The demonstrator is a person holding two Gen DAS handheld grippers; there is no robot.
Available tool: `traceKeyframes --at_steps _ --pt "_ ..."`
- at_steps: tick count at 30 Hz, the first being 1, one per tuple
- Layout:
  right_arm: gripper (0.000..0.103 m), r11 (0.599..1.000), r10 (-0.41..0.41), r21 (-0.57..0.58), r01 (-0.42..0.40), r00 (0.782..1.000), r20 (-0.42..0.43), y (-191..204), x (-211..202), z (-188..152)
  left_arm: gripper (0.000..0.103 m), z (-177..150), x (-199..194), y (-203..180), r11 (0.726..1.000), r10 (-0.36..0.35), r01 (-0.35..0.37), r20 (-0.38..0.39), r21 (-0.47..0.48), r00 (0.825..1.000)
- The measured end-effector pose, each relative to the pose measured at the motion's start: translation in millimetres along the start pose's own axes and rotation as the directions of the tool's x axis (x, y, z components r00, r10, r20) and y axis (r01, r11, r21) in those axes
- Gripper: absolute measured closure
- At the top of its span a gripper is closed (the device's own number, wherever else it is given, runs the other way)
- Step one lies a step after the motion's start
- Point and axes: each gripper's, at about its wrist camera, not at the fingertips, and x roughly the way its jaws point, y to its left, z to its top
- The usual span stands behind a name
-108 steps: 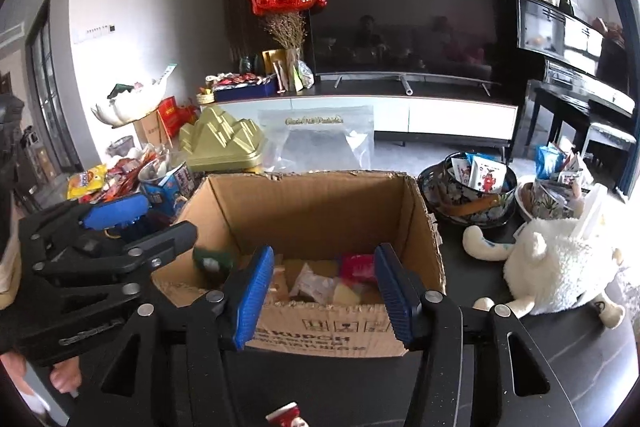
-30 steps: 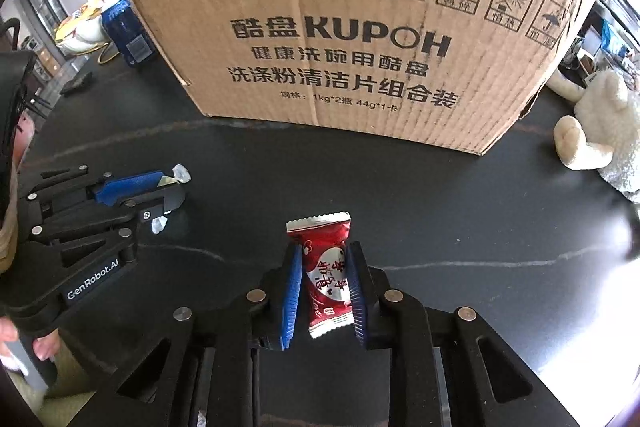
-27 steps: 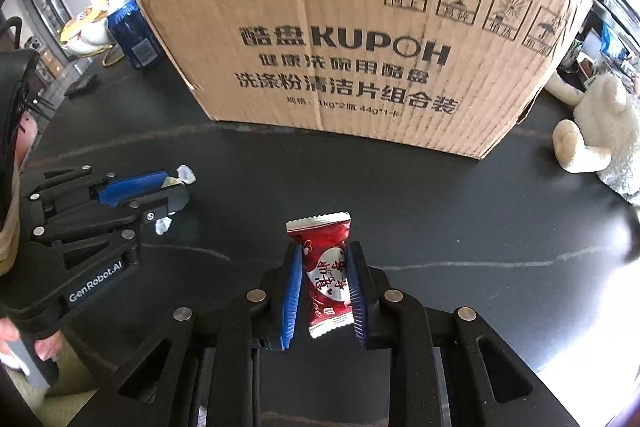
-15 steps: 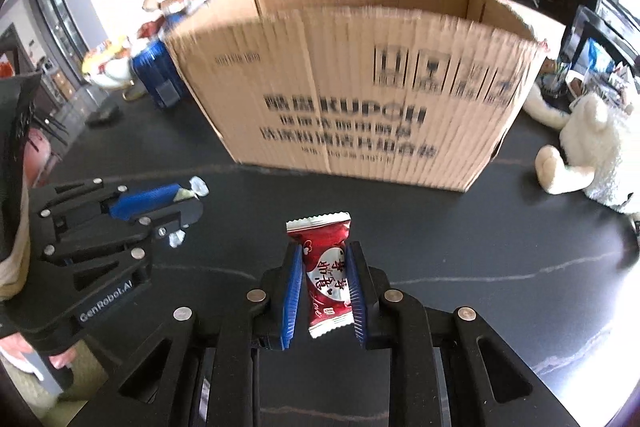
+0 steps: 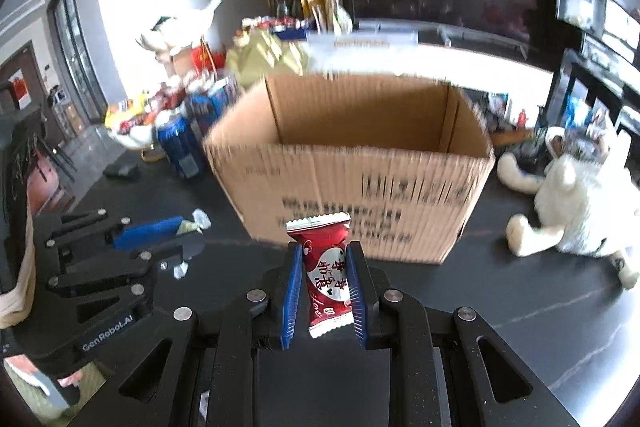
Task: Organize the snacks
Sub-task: 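Carry the candy and red wafer into the box and open both tools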
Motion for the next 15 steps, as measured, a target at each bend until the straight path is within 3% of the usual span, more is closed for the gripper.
traceKeyframes --at_steps 7,15 --pt "0.079 0.999 -0.039 -0.012 0.041 0.989 0.142 -1 -26 20 0.084 18 -24 -1 1.000 0.013 -0.015 0.096 0.014 0.995" --pt "0.079 1.000 -0.025 -0.012 0.028 0.978 0.208 3 -40 33 0.084 36 -39 -4 0.999 0.015 -0.022 0.171 0.039 0.985"
